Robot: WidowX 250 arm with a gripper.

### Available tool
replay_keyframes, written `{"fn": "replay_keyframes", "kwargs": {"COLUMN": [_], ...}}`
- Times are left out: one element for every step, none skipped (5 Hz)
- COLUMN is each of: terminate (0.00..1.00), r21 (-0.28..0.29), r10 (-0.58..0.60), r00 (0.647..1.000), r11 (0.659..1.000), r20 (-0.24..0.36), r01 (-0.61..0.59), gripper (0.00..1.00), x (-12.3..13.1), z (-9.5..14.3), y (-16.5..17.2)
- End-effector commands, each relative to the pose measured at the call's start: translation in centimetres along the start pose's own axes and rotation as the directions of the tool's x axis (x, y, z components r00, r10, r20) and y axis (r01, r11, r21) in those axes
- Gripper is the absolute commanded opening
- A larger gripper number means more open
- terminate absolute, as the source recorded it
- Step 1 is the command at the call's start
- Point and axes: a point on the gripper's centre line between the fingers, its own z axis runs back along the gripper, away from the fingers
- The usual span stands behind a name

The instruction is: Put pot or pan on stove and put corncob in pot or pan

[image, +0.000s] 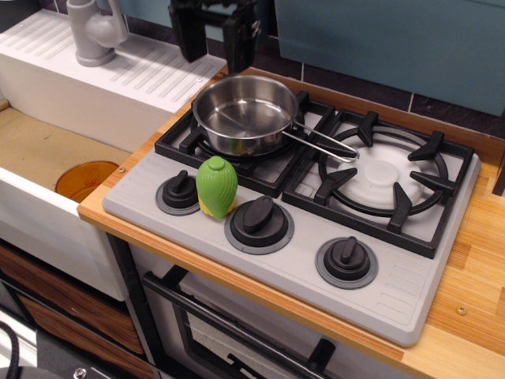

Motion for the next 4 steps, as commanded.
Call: {"fn": "replay_keyframes", "kwargs": {"terminate": [0.0, 0.0, 0.0, 0.0], "r21": [0.084, 0.084, 0.084, 0.096], "r10": [-0.057, -0.057, -0.057, 0.041], "r00": [0.995, 0.995, 0.995, 0.992], "r11": [0.995, 0.995, 0.995, 0.994], "r20": [0.08, 0.08, 0.08, 0.122], "r01": [0.05, 0.05, 0.05, -0.053], "gripper": [1.0, 1.0, 1.0, 1.0], "x": [1.6, 1.6, 1.6, 0.0], "z": [5.1, 5.1, 5.1, 7.3], "y": [-1.1, -1.1, -1.1, -1.5]}}
